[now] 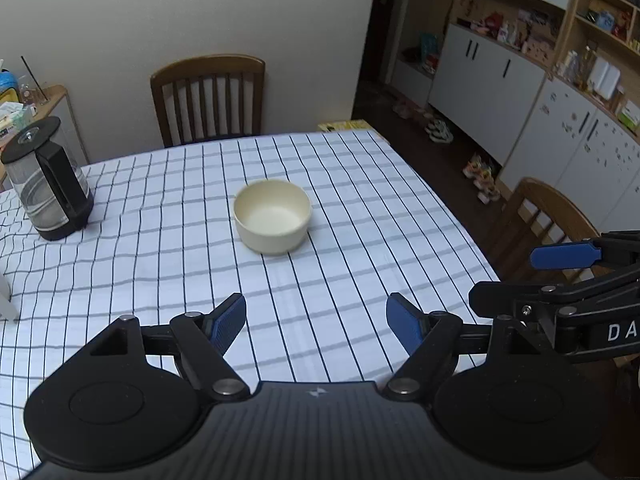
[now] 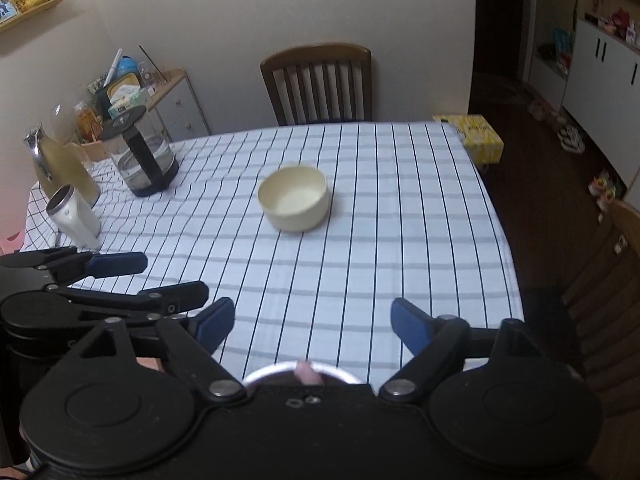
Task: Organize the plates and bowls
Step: 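Move both grippers to the rim of the cream bowl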
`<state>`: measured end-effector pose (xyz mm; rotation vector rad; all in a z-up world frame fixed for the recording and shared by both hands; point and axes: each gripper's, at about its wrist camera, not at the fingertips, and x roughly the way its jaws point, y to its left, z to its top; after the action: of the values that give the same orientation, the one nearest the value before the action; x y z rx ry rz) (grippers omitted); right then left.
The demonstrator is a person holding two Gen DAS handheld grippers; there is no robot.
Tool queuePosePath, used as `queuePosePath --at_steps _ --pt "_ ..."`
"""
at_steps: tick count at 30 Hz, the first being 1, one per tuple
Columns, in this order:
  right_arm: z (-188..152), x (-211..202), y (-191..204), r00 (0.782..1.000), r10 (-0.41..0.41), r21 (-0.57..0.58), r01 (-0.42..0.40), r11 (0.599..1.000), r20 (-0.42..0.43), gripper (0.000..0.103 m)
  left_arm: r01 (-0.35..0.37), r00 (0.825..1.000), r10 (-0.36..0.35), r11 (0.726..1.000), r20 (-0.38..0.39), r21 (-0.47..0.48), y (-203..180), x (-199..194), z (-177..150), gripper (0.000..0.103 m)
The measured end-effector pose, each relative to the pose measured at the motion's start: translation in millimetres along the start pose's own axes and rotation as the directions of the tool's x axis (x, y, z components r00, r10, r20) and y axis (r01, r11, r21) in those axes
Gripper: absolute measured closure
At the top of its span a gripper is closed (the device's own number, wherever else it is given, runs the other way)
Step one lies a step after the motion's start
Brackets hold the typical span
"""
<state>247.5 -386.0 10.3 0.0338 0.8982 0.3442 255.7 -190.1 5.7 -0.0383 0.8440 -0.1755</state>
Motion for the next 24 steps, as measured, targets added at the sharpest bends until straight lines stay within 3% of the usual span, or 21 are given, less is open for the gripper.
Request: queuePosePath --at_steps 4,15,24 --pt "19 10 -1 0.999 0.001 -0.031 0.0 1.0 0.039 0.002 -0.007 1.0 0.007 0.999 0.004 -0.031 12 12 13 0.026" --pt "84 71 -17 1.0 -0.002 -0.052 0.004 0.999 0.025 0.001 -0.109 0.994 0.109 0.991 -0.007 -0.077 46 69 58 0.026" --pt "124 148 -30 0.999 -0.007 -0.037 0.005 0.999 -0.044 0.002 -0.16 0.985 0.148 0.978 -0.089 -0.136 72 136 83 0.026"
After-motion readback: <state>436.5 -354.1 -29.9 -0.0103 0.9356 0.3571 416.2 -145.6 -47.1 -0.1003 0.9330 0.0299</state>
